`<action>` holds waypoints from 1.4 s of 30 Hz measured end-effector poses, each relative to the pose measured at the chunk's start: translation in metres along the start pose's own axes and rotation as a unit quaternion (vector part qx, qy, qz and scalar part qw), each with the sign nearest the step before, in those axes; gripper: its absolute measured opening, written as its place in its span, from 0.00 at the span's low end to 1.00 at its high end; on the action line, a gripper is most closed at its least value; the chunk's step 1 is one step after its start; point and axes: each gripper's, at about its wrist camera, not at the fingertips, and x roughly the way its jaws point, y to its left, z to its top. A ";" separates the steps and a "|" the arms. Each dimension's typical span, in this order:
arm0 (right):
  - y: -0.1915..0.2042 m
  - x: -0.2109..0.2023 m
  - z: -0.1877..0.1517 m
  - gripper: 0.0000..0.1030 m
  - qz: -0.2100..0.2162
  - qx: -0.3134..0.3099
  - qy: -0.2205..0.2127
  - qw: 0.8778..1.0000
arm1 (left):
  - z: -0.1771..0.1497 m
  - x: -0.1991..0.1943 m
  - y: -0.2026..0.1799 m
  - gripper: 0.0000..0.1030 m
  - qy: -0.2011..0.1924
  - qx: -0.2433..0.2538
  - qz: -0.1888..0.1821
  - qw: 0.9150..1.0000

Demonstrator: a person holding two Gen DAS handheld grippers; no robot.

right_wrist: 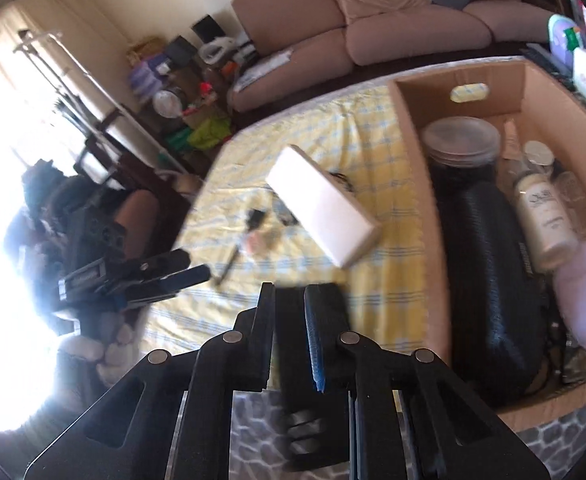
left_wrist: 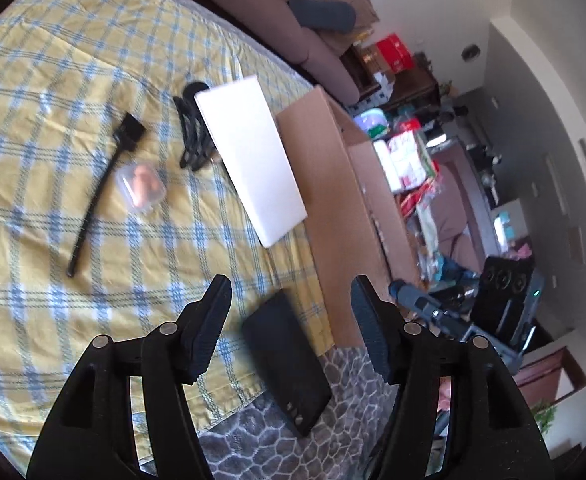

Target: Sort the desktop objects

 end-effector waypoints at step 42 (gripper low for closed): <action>0.001 0.145 0.043 0.64 -0.079 -0.082 0.061 0.992 | 0.043 0.018 0.040 0.91 -0.035 -0.054 -0.022 0.998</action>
